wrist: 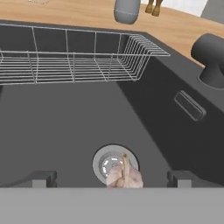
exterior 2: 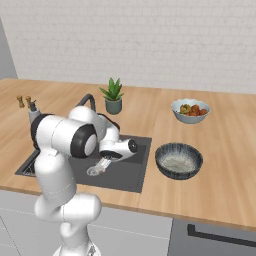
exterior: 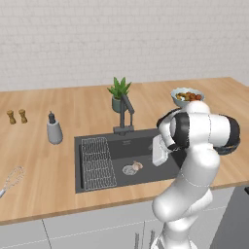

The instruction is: Pick the garlic from the sink and place it in the bowl. Then pick the bowl and place it in the microwave. Then close the microwave door and press the start button.

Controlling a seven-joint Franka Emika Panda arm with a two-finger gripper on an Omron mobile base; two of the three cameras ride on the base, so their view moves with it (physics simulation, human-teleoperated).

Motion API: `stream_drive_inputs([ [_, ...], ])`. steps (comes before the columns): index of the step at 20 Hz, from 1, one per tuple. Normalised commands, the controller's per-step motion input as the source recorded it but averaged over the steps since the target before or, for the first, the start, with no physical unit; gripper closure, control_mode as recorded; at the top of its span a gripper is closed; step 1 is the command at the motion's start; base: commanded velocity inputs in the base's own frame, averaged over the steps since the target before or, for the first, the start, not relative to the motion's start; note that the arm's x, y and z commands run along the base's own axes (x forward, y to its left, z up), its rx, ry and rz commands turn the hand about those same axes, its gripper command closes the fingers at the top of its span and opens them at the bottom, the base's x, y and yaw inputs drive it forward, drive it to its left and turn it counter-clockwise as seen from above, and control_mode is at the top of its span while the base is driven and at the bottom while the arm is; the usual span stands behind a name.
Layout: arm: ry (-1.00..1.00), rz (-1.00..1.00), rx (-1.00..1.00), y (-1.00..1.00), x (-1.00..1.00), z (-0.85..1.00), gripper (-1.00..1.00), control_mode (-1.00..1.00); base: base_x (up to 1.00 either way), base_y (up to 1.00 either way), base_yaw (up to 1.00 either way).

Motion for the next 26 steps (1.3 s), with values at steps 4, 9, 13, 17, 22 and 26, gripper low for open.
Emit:
stream_drive_inputs([
  [4,0.07,0.01,0.00,0.21,0.00,-0.09,-1.00,-1.00,0.00,0.00,0.00],
  [9,0.00,0.01,0.00,0.14,0.01,-0.10,-1.00,-1.00,0.00,0.00,0.00],
  [13,0.00,0.04,-0.01,0.12,0.00,-0.24,-1.00,-1.00,0.00,0.00,0.00],
  [17,0.00,0.09,0.00,0.05,0.10,-0.27,-1.00,-1.00,0.00,0.00,0.00],
  [22,0.00,0.15,0.00,0.00,0.13,-0.22,-1.00,-1.00,0.00,0.00,0.00],
  [26,0.00,0.10,0.00,0.00,0.09,-0.29,-1.00,-1.00,0.00,0.00,0.00],
])
